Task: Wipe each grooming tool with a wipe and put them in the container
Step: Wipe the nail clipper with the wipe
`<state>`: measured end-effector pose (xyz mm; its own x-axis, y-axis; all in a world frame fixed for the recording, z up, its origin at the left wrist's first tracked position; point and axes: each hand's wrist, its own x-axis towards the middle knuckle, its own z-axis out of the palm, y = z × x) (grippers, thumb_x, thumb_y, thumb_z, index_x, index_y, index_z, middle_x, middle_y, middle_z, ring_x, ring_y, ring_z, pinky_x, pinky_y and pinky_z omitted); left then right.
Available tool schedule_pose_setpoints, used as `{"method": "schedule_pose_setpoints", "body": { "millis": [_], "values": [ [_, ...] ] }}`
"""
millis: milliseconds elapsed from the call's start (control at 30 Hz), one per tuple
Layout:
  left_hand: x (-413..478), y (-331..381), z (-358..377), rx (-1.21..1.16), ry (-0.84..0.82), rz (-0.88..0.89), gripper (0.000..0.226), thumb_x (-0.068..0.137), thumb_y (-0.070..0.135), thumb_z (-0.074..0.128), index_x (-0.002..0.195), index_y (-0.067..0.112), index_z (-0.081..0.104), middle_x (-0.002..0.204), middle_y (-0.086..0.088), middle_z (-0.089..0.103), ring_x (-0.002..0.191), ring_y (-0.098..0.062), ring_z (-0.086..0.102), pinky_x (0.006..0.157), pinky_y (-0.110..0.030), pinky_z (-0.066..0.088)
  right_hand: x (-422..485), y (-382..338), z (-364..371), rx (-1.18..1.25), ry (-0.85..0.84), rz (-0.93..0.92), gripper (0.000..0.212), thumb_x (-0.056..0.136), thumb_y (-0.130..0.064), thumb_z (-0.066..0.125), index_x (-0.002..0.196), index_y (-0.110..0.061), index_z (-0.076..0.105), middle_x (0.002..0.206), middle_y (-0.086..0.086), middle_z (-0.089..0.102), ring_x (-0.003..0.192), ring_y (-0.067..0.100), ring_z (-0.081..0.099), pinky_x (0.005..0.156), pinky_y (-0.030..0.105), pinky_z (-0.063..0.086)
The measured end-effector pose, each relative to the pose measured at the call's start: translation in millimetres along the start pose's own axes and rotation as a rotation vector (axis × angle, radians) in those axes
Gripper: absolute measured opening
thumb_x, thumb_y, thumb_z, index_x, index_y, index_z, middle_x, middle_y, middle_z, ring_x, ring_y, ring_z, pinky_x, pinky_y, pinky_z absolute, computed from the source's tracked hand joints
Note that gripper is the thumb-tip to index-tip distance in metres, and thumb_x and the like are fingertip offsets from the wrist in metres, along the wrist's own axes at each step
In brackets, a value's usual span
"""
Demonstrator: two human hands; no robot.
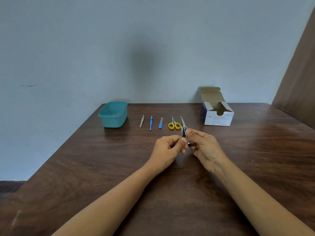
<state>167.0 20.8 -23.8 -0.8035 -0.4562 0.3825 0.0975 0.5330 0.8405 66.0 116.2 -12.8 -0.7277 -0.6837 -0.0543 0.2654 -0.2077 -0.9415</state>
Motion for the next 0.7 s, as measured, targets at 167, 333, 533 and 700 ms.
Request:
{"method": "schedule_pose_setpoints", "body": {
  "millis": [167,333,533,700],
  "values": [
    [-0.4,-0.2,-1.3,0.016,0.018,0.006,0.027,0.097,0.02,0.054,0.075,0.017,0.068,0.06,0.01,0.063,0.057,0.002,0.052,0.059,-0.008,0.036,-2.6,-4.0,-2.0,-0.194,-0.085,-0.076,0.013,0.077,-0.021,0.071,0.085,-0.01,0.072,0.061,-0.007,0.061,0.06,0.003,0.048,0.055,0.015,0.037],
    [-0.6,0.6,-2.9,0.046,0.05,0.002,0.027,0.096,0.019,0.056,0.072,0.024,0.067,0.058,0.012,0.063,0.058,0.003,0.056,0.061,-0.006,0.038,-3.5,-6.0,-3.6,-0.393,-0.138,-0.235,0.01,0.09,-0.012,0.062,0.088,-0.009,0.07,0.07,-0.007,0.067,0.067,-0.004,0.059,0.068,0.01,0.045],
    [-0.4,3.0,-2.9,-0.006,0.083,-0.021,0.024,0.096,0.021,0.056,0.078,0.014,0.071,0.063,0.007,0.066,0.063,0.0,0.059,0.067,-0.009,0.044,-7.2,-2.5,1.0,-0.397,-0.022,-0.331,0.012,0.089,-0.015,0.063,0.081,-0.02,0.071,0.082,-0.002,0.071,0.08,0.003,0.061,0.071,0.01,0.048],
    [-1.0,2.8,-1.5,0.027,0.071,-0.011,0.027,0.096,0.027,0.057,0.076,0.015,0.071,0.062,0.007,0.066,0.061,-0.001,0.057,0.062,-0.011,0.042,-4.3,-4.9,0.7,-0.137,0.037,-0.096,0.013,0.089,-0.016,0.062,0.08,-0.017,0.071,0.07,-0.009,0.068,0.07,0.004,0.052,0.061,0.019,0.04]
  ]
}}
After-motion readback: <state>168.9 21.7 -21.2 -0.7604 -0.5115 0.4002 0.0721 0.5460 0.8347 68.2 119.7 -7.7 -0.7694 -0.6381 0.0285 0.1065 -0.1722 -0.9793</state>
